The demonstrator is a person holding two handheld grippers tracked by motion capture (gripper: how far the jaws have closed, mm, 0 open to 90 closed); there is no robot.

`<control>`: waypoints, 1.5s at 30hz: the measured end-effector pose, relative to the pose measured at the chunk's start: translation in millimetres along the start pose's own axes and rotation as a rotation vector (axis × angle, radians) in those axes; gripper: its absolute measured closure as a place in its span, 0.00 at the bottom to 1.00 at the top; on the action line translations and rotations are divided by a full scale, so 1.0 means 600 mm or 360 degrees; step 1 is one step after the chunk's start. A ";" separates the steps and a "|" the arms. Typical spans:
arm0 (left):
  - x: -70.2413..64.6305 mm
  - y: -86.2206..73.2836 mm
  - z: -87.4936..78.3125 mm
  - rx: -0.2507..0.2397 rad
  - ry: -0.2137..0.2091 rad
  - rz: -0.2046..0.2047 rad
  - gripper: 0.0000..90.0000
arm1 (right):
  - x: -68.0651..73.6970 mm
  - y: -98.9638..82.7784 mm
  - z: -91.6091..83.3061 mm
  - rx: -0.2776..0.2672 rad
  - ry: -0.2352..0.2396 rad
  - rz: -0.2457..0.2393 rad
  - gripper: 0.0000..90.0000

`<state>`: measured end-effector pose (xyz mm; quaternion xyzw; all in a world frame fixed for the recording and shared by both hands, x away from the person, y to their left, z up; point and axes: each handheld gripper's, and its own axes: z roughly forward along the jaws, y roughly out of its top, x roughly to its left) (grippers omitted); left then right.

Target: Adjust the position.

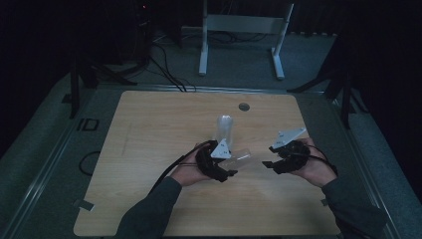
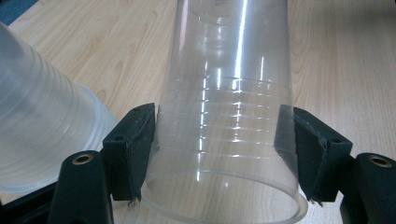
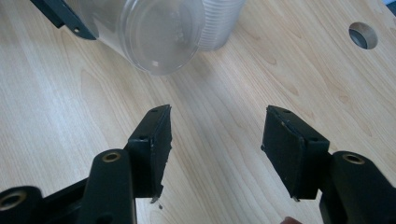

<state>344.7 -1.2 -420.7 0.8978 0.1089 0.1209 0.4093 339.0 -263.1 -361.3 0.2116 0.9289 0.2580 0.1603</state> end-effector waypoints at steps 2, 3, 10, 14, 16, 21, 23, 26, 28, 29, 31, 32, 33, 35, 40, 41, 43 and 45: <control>0.000 0.000 0.000 0.0007 0.0003 0.0009 0.33 | 0.001 0.001 -0.001 0.0006 0.0007 -0.0014 0.46; -0.001 0.000 0.001 0.0010 0.0006 0.0014 0.33 | 0.001 0.002 -0.001 0.0010 0.0015 -0.0032 0.46; -0.006 0.001 0.008 0.0048 0.0023 0.0056 0.33 | 0.005 0.008 0.001 0.0039 0.0042 -0.0098 0.46; -0.007 0.000 0.010 0.0066 0.0023 0.0066 0.34 | 0.006 0.012 0.003 0.0081 0.0047 -0.0139 0.46; -0.007 0.000 0.012 0.0076 0.0017 0.0076 0.34 | 0.007 0.015 0.004 0.0100 0.0047 -0.0158 0.46; -0.010 -0.001 0.015 0.0089 0.0006 0.0087 0.34 | 0.008 0.023 0.002 0.0124 0.0053 -0.0189 0.47; -0.011 0.000 0.016 0.0091 -0.0006 0.0093 0.34 | 0.008 0.027 0.001 0.0144 0.0064 -0.0207 0.47; -0.011 0.000 0.017 0.0096 -0.0007 0.0099 0.34 | 0.008 0.030 0.001 0.0160 0.0073 -0.0224 0.47; -0.011 0.000 0.018 0.0111 -0.0010 0.0108 0.34 | 0.010 0.034 0.002 0.0183 0.0081 -0.0257 0.47; -0.011 0.000 0.018 0.0111 -0.0010 0.0108 0.34 | 0.011 0.035 0.003 0.0184 0.0085 -0.0261 0.48; -0.012 0.000 0.019 0.0121 -0.0012 0.0117 0.34 | 0.013 0.038 0.004 0.0194 0.0098 -0.0278 0.48; -0.012 0.001 0.019 0.0125 -0.0015 0.0119 0.34 | 0.013 0.039 0.006 0.0198 0.0100 -0.0289 0.48; -0.013 0.002 0.019 0.0136 -0.0018 0.0127 0.34 | 0.015 0.040 0.006 0.0207 0.0108 -0.0293 0.47; -0.013 0.002 0.020 0.0139 -0.0020 0.0131 0.34 | 0.016 0.041 0.007 0.0212 0.0112 -0.0300 0.47; -0.014 0.004 0.022 0.0158 -0.0017 0.0144 0.34 | 0.020 0.047 0.012 0.0234 0.0138 -0.0336 0.47; -0.015 0.004 0.023 0.0163 -0.0014 0.0148 0.34 | 0.022 0.048 0.013 0.0242 0.0141 -0.0344 0.47; -0.015 0.005 0.023 0.0170 -0.0019 0.0153 0.34 | 0.024 0.052 0.015 0.0263 0.0149 -0.0371 0.47; -0.015 0.005 0.024 0.0178 -0.0021 0.0164 0.34 | 0.025 0.055 0.016 0.0270 0.0154 -0.0381 0.46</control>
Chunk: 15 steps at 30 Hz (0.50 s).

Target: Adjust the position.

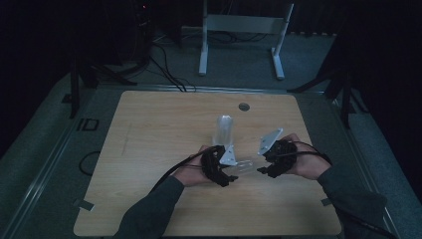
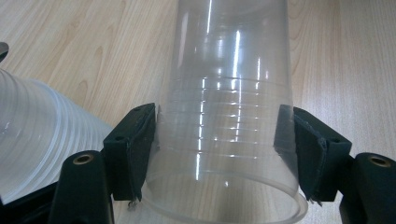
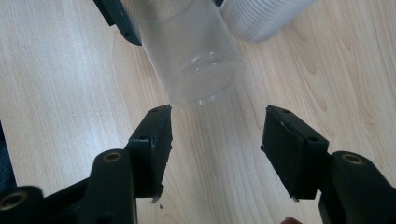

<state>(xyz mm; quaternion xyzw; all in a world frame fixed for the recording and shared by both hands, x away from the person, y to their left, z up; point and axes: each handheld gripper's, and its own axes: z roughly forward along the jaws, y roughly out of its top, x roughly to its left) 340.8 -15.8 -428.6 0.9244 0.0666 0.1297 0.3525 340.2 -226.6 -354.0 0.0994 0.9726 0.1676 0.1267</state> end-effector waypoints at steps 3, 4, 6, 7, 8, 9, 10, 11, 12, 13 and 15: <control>0.000 0.001 0.000 0.0011 -0.0005 0.0012 0.34 | 0.001 0.003 0.000 0.0015 0.0002 -0.0009 0.46; 0.000 0.002 0.001 0.0015 -0.0005 0.0018 0.34 | 0.001 0.004 0.001 0.0019 0.0006 -0.0011 0.46; 0.000 0.002 0.001 0.0019 -0.0012 0.0023 0.34 | 0.002 0.006 0.002 0.0026 0.0010 -0.0021 0.46; 0.000 0.002 0.001 0.0021 -0.0014 0.0024 0.34 | 0.002 0.008 0.002 0.0032 0.0012 -0.0025 0.45; 0.000 0.002 0.001 0.0025 -0.0014 0.0026 0.34 | 0.002 0.009 0.004 0.0038 0.0016 -0.0036 0.45; -0.001 0.002 0.002 0.0032 -0.0010 0.0031 0.34 | 0.002 0.010 0.005 0.0043 0.0020 -0.0042 0.44; -0.001 0.003 0.002 0.0036 -0.0009 0.0033 0.34 | 0.003 0.011 0.006 0.0051 0.0028 -0.0043 0.43; -0.001 0.003 0.002 0.0038 -0.0009 0.0033 0.34 | 0.003 0.011 0.007 0.0056 0.0031 -0.0043 0.43; -0.001 0.002 0.003 0.0043 -0.0004 0.0039 0.34 | 0.003 0.012 0.008 0.0058 0.0036 -0.0041 0.42; -0.002 0.002 0.004 0.0054 0.0002 0.0047 0.34 | 0.004 0.012 0.009 0.0056 0.0037 -0.0043 0.42; -0.003 0.001 0.007 0.0074 -0.0003 0.0055 0.34 | 0.006 0.013 0.012 0.0059 0.0044 -0.0046 0.41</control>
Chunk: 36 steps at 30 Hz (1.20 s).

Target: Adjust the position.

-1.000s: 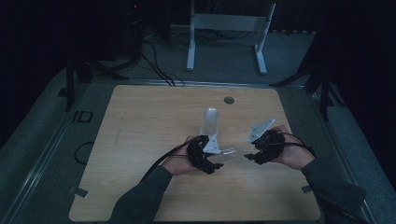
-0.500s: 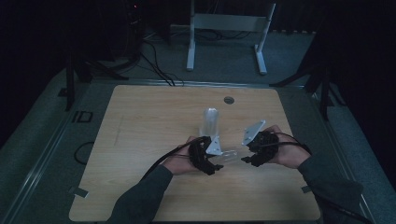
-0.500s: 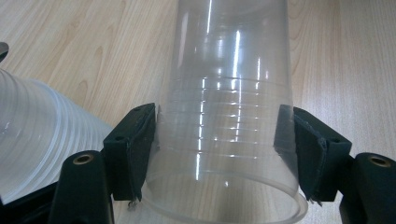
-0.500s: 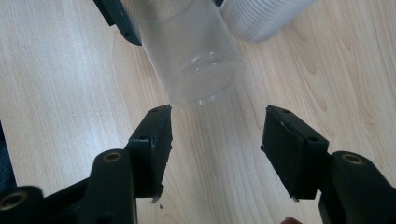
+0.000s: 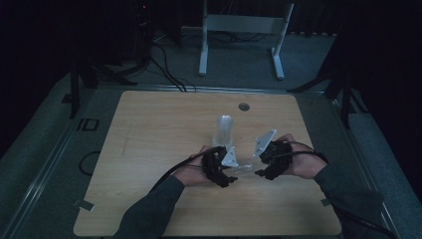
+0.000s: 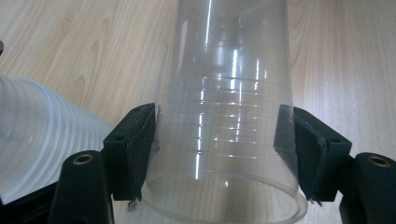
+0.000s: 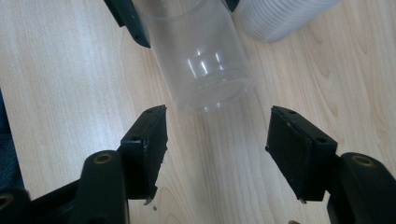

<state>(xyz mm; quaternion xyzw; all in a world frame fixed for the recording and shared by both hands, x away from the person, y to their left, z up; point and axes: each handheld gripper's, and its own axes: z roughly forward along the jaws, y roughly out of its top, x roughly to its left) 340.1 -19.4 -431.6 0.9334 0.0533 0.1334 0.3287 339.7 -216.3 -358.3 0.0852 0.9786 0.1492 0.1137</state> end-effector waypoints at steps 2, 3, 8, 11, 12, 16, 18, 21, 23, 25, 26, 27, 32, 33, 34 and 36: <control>-0.001 0.000 0.002 0.0008 -0.0002 0.0006 0.34 | 0.002 0.002 0.004 0.0010 -0.0005 -0.0018 0.40; -0.001 0.000 0.002 0.0008 -0.0004 0.0008 0.34 | 0.002 0.002 0.005 0.0014 -0.0004 -0.0020 0.40; -0.002 0.001 0.002 0.0009 -0.0002 0.0022 0.34 | 0.005 0.005 0.012 0.0022 -0.0006 -0.0025 0.36; -0.003 0.001 0.002 0.0012 -0.0004 0.0024 0.34 | 0.007 0.005 0.017 0.0027 0.0003 -0.0024 0.36; -0.003 0.001 0.002 0.0012 -0.0006 0.0025 0.34 | 0.007 0.005 0.018 0.0027 0.0009 -0.0027 0.36; -0.004 0.002 0.002 0.0014 -0.0017 0.0030 0.34 | 0.010 0.008 0.026 0.0047 0.0019 -0.0039 0.35; -0.005 0.002 0.002 0.0012 -0.0021 0.0031 0.34 | 0.010 0.009 0.027 0.0046 0.0020 -0.0047 0.35; -0.004 0.002 0.001 0.0010 -0.0026 0.0035 0.34 | 0.011 0.013 0.032 0.0049 0.0034 -0.0068 0.34; -0.004 0.002 0.001 0.0009 -0.0029 0.0035 0.34 | 0.012 0.013 0.033 0.0052 0.0038 -0.0068 0.34; -0.005 0.003 0.001 0.0005 -0.0038 0.0039 0.34 | 0.014 0.015 0.036 0.0060 0.0048 -0.0087 0.34; -0.005 0.003 0.001 0.0001 -0.0039 0.0039 0.34 | 0.014 0.015 0.037 0.0060 0.0050 -0.0090 0.34; -0.006 0.003 0.001 -0.0005 -0.0045 0.0034 0.34 | 0.014 0.016 0.038 0.0065 0.0051 -0.0098 0.34; -0.005 0.004 0.001 -0.0016 -0.0080 0.0040 0.34 | 0.014 0.019 0.044 0.0081 0.0065 -0.0106 0.34; -0.005 0.005 0.001 -0.0019 -0.0085 0.0041 0.34 | 0.014 0.019 0.046 0.0080 0.0070 -0.0108 0.34; -0.005 0.005 0.000 -0.0028 -0.0087 0.0039 0.34 | 0.015 0.020 0.047 0.0079 0.0074 -0.0103 0.34; -0.005 0.005 -0.001 -0.0039 -0.0089 0.0040 0.34 | 0.016 0.020 0.049 0.0083 0.0079 -0.0104 0.34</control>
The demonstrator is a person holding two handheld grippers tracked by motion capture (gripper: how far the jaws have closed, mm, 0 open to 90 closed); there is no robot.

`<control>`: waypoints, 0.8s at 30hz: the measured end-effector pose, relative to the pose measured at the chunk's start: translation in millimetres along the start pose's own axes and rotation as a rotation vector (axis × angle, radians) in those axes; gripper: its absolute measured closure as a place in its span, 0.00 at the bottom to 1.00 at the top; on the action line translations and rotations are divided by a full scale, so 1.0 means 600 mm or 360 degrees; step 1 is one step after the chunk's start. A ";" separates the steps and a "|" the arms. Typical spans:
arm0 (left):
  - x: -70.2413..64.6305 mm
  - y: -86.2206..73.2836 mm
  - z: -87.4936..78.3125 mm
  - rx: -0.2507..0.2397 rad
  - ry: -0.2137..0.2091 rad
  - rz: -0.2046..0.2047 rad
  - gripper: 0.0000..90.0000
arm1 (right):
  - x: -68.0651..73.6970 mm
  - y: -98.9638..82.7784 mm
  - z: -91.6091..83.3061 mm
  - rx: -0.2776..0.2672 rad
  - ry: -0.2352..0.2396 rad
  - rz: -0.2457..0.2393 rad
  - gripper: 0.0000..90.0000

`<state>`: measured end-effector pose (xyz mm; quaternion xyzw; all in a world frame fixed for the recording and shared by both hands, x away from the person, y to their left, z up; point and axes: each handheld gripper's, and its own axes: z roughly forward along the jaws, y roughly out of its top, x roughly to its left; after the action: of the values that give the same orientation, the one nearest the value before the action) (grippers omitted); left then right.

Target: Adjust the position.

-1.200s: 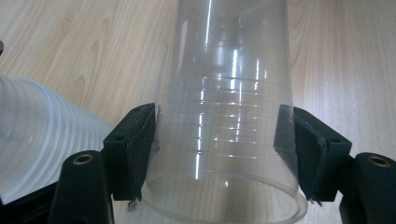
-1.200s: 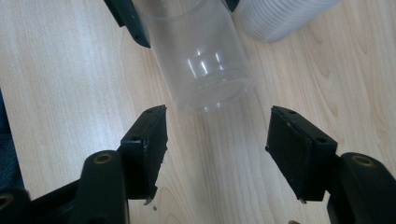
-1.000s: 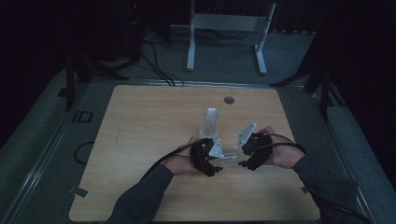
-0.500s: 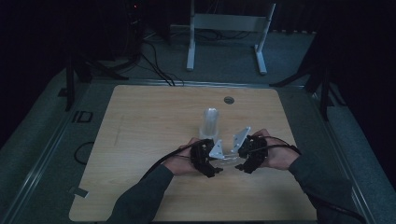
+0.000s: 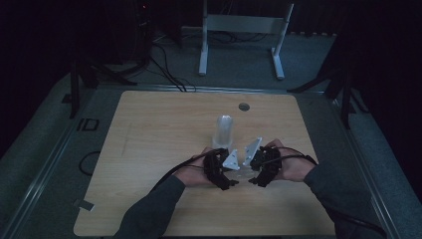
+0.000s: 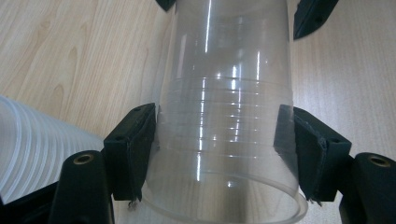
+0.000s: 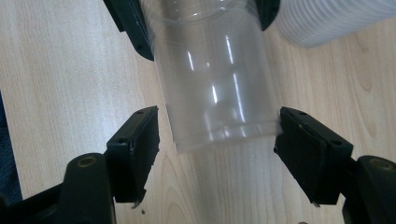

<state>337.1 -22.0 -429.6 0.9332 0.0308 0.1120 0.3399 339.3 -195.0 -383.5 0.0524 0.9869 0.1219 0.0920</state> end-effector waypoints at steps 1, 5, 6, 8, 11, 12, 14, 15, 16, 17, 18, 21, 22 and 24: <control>-0.001 0.000 0.000 -0.0001 0.0002 0.0002 0.34 | 0.002 0.001 0.003 0.0010 0.0010 -0.0010 0.33; -0.005 0.000 0.004 -0.0053 0.0010 -0.0054 0.34 | 0.004 0.004 0.008 0.0023 0.0016 -0.0027 0.33; -0.005 0.000 0.004 -0.0053 0.0010 -0.0054 0.34 | 0.004 0.005 0.009 0.0032 0.0017 -0.0039 0.33; 0.003 0.002 -0.006 0.0051 -0.0009 0.0086 0.34 | 0.010 0.008 0.012 0.0027 0.0020 0.0001 0.33; 0.003 0.002 -0.007 0.0041 -0.0019 0.0096 0.34 | 0.011 0.009 0.014 0.0029 0.0022 -0.0006 0.35; 0.001 0.002 -0.007 0.0020 -0.0039 0.0075 0.34 | 0.012 0.008 0.015 0.0029 0.0019 -0.0007 0.36; 0.001 0.001 -0.008 0.0013 -0.0030 0.0077 0.34 | 0.011 0.007 0.016 0.0031 0.0019 -0.0021 0.39; 0.002 0.001 -0.009 0.0024 -0.0033 0.0095 0.34 | 0.013 0.007 0.016 0.0027 0.0014 -0.0008 0.40; -0.007 0.000 -0.001 -0.0079 -0.0041 -0.0023 0.33 | 0.016 0.007 0.016 0.0018 0.0018 0.0031 0.42; -0.007 0.000 -0.001 -0.0079 -0.0041 -0.0023 0.33 | 0.016 0.007 0.016 0.0018 0.0018 0.0031 0.42; -0.008 0.001 -0.001 -0.0086 -0.0042 -0.0024 0.33 | 0.009 0.005 0.014 0.0039 0.0012 -0.0059 0.43; -0.005 0.002 -0.003 -0.0058 -0.0033 0.0032 0.33 | 0.009 0.002 0.012 0.0032 0.0000 -0.0067 0.45; -0.005 0.002 -0.003 -0.0059 -0.0031 0.0034 0.33 | 0.008 0.001 0.012 0.0028 -0.0003 -0.0071 0.45; -0.006 0.002 -0.003 -0.0058 -0.0034 0.0034 0.32 | 0.008 0.000 0.011 0.0026 -0.0005 -0.0069 0.45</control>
<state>333.3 -22.5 -428.1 0.9283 0.0152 0.1063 0.3559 335.9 -192.7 -390.8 0.0320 0.9886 0.1119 0.0959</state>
